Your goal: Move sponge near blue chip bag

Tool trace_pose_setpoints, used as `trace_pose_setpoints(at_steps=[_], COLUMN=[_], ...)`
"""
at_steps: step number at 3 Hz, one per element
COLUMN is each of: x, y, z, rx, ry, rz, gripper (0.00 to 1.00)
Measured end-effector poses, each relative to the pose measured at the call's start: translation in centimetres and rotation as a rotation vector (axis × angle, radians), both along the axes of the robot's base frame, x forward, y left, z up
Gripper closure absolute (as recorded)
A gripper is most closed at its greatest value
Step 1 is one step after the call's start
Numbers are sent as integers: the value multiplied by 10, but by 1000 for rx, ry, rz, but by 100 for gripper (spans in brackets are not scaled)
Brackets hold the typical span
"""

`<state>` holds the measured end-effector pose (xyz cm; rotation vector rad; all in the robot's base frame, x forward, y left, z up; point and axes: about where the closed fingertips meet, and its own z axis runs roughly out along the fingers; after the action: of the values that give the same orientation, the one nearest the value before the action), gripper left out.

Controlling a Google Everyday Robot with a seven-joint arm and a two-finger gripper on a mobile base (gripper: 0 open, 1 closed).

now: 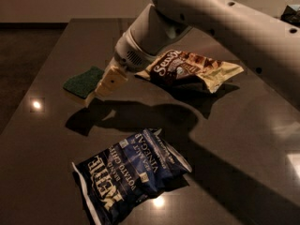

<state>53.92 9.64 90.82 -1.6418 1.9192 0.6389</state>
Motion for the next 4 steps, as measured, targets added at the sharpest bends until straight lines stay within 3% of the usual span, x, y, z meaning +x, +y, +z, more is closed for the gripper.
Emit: trace_pose_setpoints(at_steps=[3, 4], x=[-63, -79], y=[9, 8], z=[-33, -36], rx=[-62, -69], ry=[140, 146], rz=[158, 192], gripper=[100, 74])
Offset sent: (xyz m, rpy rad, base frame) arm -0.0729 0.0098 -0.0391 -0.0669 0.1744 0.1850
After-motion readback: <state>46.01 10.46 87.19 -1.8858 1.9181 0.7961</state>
